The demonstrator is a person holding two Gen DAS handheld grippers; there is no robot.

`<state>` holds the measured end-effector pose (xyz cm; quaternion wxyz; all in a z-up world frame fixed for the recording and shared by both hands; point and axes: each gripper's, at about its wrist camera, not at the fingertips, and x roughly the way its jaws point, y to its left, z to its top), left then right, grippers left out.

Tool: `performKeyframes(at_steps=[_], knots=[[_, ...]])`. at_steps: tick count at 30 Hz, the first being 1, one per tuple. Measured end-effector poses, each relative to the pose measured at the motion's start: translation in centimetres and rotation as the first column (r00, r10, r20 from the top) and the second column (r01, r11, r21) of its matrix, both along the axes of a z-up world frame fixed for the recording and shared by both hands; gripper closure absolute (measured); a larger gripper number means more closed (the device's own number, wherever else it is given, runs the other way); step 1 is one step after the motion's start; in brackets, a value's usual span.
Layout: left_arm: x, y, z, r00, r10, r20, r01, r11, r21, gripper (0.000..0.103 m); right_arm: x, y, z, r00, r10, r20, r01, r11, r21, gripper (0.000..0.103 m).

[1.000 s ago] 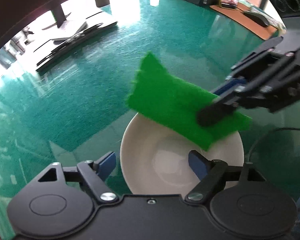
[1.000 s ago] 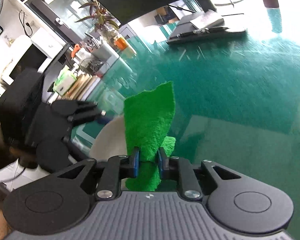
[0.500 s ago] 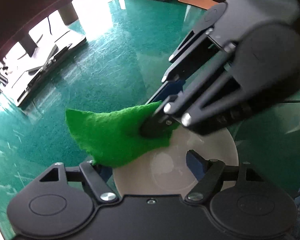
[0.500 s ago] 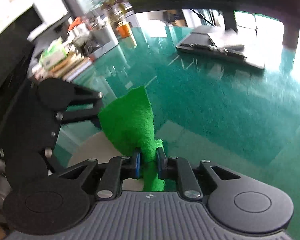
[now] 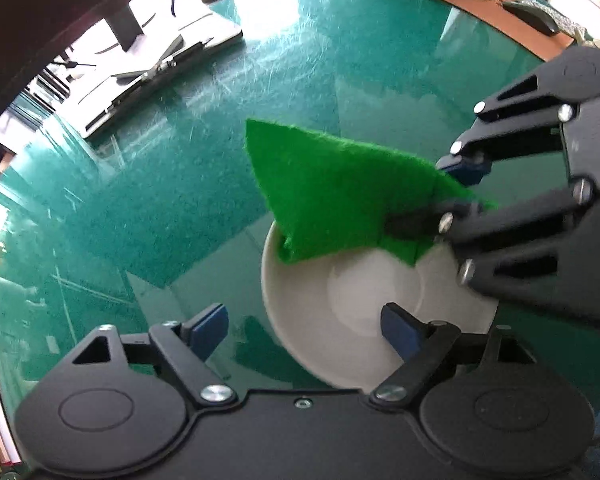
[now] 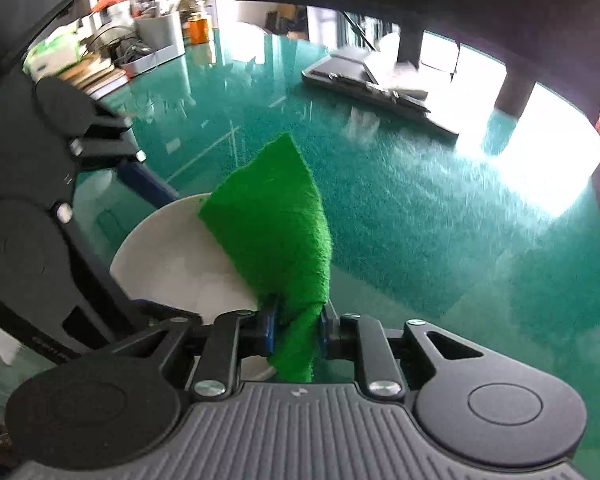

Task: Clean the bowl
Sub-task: 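Push the green cloth into the bowl interior with the right gripper while the left tilts the bowl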

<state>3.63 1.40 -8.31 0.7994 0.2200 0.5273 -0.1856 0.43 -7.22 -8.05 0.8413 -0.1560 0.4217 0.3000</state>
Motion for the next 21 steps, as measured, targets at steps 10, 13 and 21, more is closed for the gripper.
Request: performKeyframes(at_steps=[10,13,21], knots=[[-0.8,0.5,0.1,0.999,-0.033,0.034,0.034,0.999,-0.02,0.015,-0.1,-0.7,0.9,0.996,-0.076,0.043,0.075,0.997,0.018,0.034],[-0.5,0.6,0.0,0.998,-0.058,0.034,0.058,0.998,-0.022,0.014,0.0,-1.2,1.3,0.993,-0.107,0.044,0.105,0.994,0.037,0.034],[0.1,1.5,-0.4,0.985,-0.165,0.055,0.169,0.982,-0.081,0.012,-1.1,-0.2,2.3,0.99,-0.082,0.114,0.091,0.993,-0.076,0.043]])
